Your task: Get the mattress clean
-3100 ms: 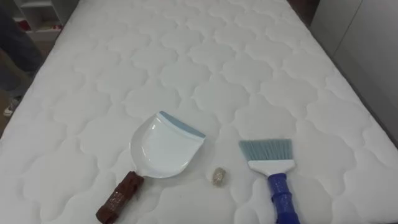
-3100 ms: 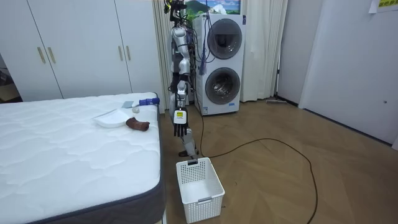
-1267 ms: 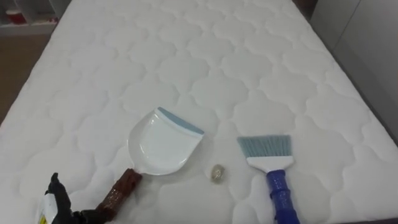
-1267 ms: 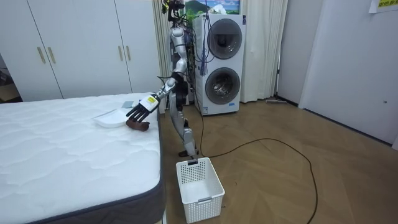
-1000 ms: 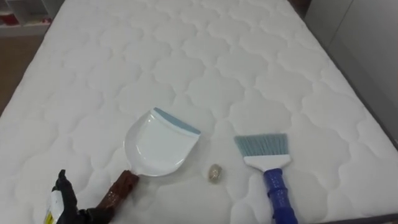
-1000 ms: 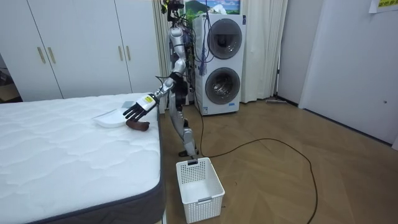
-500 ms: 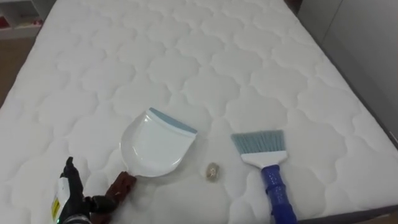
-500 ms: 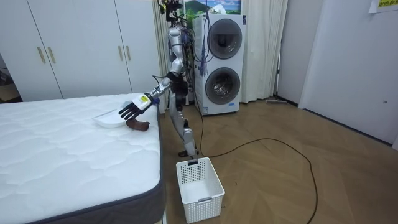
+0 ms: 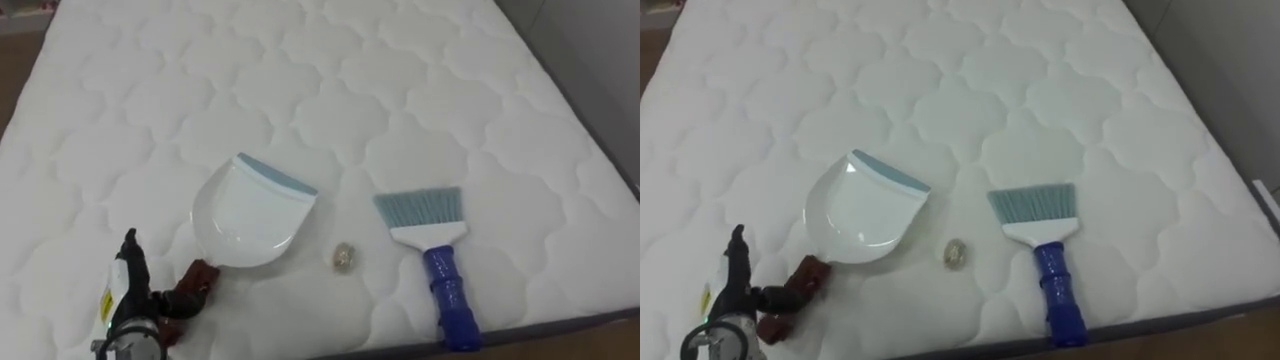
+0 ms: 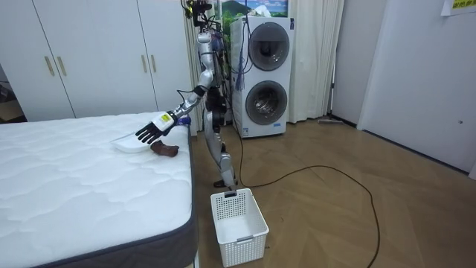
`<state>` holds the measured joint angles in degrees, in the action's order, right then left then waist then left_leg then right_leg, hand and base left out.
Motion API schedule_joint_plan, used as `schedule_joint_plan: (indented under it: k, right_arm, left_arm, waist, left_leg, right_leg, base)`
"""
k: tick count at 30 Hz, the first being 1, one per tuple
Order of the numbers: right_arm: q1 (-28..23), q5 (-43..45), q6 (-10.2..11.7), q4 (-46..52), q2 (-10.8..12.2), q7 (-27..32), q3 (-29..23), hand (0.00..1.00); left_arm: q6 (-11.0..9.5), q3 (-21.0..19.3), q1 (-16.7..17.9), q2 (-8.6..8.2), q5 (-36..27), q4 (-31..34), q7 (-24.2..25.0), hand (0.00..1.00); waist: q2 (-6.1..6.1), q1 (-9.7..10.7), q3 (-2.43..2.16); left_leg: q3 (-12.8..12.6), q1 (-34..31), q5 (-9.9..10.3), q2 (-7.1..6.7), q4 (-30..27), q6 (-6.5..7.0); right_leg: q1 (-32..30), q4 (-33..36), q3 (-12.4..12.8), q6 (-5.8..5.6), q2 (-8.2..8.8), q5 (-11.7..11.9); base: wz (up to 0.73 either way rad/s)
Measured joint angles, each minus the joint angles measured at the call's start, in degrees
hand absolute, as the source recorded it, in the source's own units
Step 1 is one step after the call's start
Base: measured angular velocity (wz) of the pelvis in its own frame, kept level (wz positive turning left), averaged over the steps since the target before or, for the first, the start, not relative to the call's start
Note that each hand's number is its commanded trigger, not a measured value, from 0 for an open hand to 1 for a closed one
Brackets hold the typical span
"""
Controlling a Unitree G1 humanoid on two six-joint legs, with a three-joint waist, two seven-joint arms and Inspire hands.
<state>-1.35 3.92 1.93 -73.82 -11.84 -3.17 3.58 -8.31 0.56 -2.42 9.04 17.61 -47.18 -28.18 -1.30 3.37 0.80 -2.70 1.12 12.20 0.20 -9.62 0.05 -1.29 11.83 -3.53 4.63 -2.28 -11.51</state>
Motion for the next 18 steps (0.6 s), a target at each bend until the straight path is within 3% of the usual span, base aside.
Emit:
schedule_joint_plan:
  k: [6,13,18]
  right_arm:
    - [1.6,-0.7,0.1,0.1,0.1,0.0,0.3,0.0]
    - [2.5,-4.9,0.6,0.1,-0.5,-0.1,4.4,0.0]
    - [2.6,-7.1,1.2,-0.4,-0.7,0.1,6.5,0.0]
  left_arm:
    - [0.0,2.7,-1.0,0.17,-0.2,-2.5,0.2,0.0]
    - [-0.6,6.2,-2.9,1.24,-2.4,-4.4,1.3,0.0]
    - [-1.0,7.3,-5.0,1.28,-2.4,-9.7,1.4,0.0]
  waist:
    - [0.08,1.0,0.03]
    - [0.11,1.2,0.03]
    - [0.03,1.2,0.05]
  left_leg:
    - [-0.1,-2.7,0.0,-0.02,-0.4,0.01]
    - [-0.2,-4.6,0.0,-0.01,-1.3,0.01]
    - [-0.3,-4.6,0.0,0.0,-1.3,0.01]
  right_leg:
    - [-3.2,1.1,0.1,-0.02,0.07,0.0]
    - [-4.8,1.5,-0.5,-0.01,0.22,0.0]
    - [-4.8,1.5,-0.5,0.0,0.2,0.0]
  base:
    - [-0.02]
    - [0.01]
    - [0.0]
